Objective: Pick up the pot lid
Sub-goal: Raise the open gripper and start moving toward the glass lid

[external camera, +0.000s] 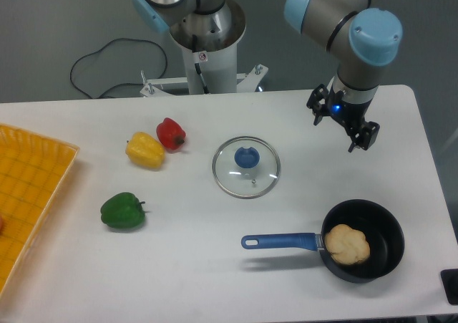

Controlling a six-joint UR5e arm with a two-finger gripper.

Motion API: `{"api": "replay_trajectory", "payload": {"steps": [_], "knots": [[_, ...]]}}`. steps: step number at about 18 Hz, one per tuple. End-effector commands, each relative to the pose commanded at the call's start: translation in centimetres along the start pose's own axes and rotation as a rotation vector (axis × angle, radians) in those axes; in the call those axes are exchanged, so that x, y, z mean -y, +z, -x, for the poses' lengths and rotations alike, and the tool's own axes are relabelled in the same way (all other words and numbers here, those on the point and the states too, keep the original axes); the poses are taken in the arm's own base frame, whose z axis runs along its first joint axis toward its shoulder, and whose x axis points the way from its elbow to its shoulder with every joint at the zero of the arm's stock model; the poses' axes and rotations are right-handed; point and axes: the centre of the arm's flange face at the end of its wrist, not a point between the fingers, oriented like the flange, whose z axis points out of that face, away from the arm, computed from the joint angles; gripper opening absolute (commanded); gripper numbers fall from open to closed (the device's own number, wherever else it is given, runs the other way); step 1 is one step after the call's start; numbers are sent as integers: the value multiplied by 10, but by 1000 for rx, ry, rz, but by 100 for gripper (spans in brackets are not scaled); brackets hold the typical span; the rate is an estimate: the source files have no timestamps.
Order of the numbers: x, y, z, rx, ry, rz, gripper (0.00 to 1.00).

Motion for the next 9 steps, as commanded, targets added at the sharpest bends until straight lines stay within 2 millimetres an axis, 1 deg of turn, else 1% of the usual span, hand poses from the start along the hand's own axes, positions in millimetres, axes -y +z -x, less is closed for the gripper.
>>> {"api": "replay_trajectory", "payload": {"steps": [5, 6, 8, 9], "knots": [[1, 0, 0, -2, -2, -11, 100], [2, 2, -1, -9, 1, -7, 100], [3, 14, -7, -31, -13, 4, 100], [4, 15, -10, -30, -31, 9, 100]]}}
